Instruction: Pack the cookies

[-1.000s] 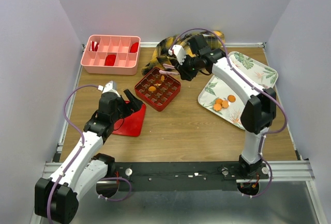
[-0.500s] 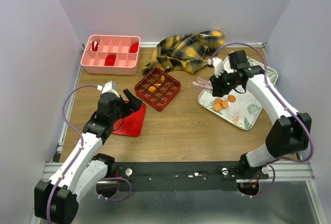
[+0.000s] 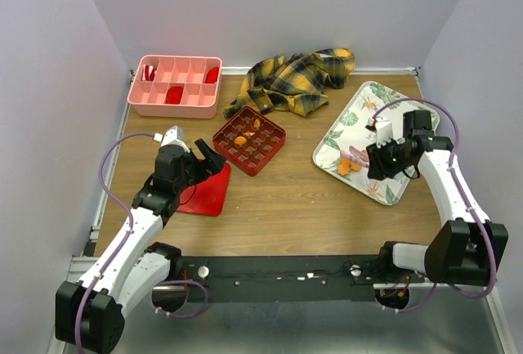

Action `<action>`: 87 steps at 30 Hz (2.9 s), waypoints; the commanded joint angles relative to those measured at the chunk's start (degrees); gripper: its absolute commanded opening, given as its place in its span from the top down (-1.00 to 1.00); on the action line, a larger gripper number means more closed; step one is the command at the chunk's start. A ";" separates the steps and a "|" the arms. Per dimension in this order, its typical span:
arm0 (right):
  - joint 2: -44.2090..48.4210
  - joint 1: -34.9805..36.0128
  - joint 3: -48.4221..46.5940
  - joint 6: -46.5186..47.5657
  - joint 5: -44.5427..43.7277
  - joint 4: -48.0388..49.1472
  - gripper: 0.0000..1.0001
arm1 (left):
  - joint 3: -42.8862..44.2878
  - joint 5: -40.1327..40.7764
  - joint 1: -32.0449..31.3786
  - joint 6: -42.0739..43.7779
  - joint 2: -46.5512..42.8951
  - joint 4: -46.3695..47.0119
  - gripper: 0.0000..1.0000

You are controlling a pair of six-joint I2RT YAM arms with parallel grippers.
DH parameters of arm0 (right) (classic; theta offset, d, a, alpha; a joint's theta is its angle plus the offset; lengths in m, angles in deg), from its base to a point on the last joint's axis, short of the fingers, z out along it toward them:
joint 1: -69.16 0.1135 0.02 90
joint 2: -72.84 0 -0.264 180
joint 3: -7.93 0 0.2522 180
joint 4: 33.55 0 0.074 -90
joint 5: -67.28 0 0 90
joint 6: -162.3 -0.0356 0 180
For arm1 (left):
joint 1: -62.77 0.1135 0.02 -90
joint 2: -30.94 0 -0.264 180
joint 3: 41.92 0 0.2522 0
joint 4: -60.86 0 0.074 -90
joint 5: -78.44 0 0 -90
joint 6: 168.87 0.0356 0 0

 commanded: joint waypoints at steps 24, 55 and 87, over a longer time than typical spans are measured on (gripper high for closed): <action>0.03 -9.18 10.07 7.19 -5.17 3.84 0.13 | -2.38 -2.00 0.30 0.02 -1.36 1.65 -0.97; -9.90 -6.02 3.74 6.05 -3.76 9.21 0.07 | -1.67 -1.47 0.30 -0.15 -0.22 1.82 -0.97; -7.80 -4.17 -1.01 5.70 -2.27 7.01 0.35 | -1.41 -1.21 0.30 0.02 0.48 2.18 -0.97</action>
